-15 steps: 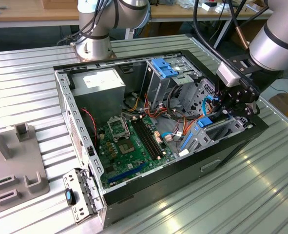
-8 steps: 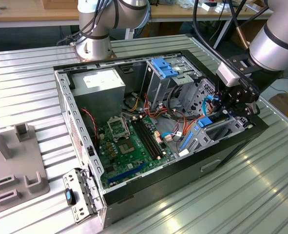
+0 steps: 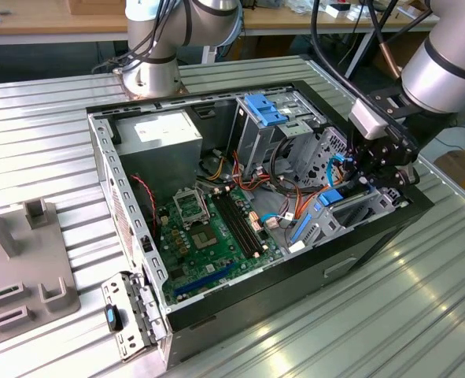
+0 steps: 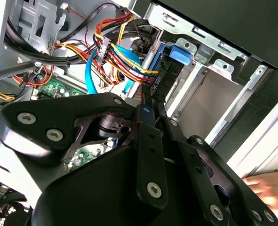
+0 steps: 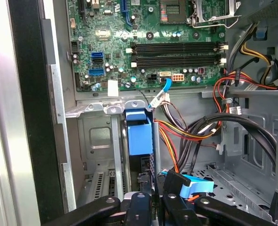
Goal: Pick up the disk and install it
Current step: 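Insert the first disk wire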
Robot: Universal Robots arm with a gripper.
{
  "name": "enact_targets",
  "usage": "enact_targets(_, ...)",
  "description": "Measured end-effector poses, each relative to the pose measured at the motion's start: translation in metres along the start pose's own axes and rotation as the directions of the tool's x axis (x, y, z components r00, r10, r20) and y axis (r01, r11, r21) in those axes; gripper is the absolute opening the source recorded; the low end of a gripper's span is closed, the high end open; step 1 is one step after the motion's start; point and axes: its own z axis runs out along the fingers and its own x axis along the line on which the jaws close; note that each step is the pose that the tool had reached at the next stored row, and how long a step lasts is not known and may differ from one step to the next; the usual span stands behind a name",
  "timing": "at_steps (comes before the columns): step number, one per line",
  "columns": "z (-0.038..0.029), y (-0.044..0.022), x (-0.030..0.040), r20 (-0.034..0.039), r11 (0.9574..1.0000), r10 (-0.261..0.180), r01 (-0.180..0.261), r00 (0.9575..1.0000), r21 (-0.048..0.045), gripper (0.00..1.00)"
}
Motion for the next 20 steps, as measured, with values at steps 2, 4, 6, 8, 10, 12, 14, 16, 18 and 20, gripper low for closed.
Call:
enact_targets(2,0.0001,0.0000,-0.0001,0.0002,1.0000,0.000,0.000,1.0000,-0.0001,0.16)
enact_targets(4,0.0002,-0.0001,-0.0005,0.0008,1.0000,-0.009,0.009,1.0000,-0.0010,0.16)
enact_targets(6,0.0001,-0.0001,-0.0005,0.0008,1.0000,-0.010,0.010,1.0000,-0.0011,0.16)
enact_targets(8,0.0003,-0.0004,-0.0015,0.0015,0.9998,-0.018,0.018,0.9998,-0.0019,0.16)
enact_targets(10,0.0003,-0.0003,-0.0015,0.0018,0.9998,-0.020,0.020,0.9998,-0.0022,0.16)
enact_targets(12,0.0005,-0.0014,-0.0016,0.0019,0.9998,-0.021,0.021,0.9998,-0.0023,0.16)
enact_targets(14,0.0007,-0.0021,-0.0016,-0.0007,0.9998,-0.021,0.021,0.9998,-0.0021,0.16)
enact_targets(16,0.0007,-0.0021,-0.0015,-0.0017,0.9998,-0.021,0.021,0.9998,-0.0020,0.16)
enact_targets(18,0.0005,-0.0021,-0.0014,-0.0019,0.9998,-0.021,0.021,0.9998,-0.0020,0.16)
enact_targets(20,0.0006,-0.0021,-0.0014,-0.0018,0.9998,-0.021,0.021,0.9998,-0.0020,0.16)
